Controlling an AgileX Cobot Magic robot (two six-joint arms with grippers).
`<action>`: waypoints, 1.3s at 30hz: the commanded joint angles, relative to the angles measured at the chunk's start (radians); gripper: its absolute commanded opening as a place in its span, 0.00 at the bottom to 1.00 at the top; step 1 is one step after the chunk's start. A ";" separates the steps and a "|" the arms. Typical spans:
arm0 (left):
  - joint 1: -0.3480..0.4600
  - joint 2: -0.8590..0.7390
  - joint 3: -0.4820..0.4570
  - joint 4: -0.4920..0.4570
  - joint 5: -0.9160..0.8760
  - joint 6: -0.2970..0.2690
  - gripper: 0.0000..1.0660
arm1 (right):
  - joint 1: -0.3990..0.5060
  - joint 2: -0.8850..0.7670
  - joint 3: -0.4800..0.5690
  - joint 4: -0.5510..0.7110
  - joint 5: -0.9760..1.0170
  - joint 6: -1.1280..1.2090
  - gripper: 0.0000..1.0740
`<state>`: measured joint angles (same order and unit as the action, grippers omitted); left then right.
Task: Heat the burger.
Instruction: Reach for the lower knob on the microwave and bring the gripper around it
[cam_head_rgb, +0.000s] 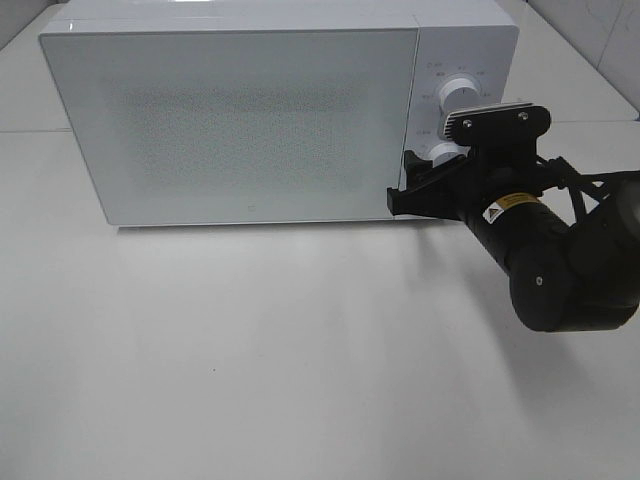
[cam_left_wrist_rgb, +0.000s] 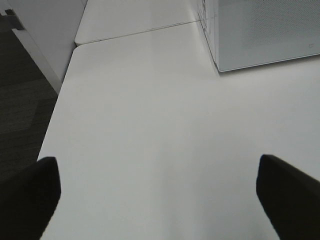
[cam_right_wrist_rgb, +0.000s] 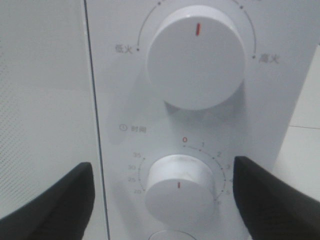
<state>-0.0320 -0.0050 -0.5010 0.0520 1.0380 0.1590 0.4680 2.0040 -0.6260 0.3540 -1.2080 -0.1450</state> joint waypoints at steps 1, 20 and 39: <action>0.004 -0.021 0.002 0.004 -0.011 0.001 0.95 | 0.001 0.018 -0.012 0.009 -0.164 -0.017 0.71; 0.004 -0.021 0.002 0.006 -0.011 0.001 0.95 | -0.002 0.055 -0.061 0.015 -0.174 -0.017 0.71; 0.004 -0.021 0.002 0.006 -0.011 0.001 0.95 | -0.002 0.055 -0.061 0.019 -0.212 0.002 0.60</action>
<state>-0.0320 -0.0050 -0.5010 0.0560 1.0380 0.1610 0.4710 2.0610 -0.6690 0.3830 -1.2010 -0.1490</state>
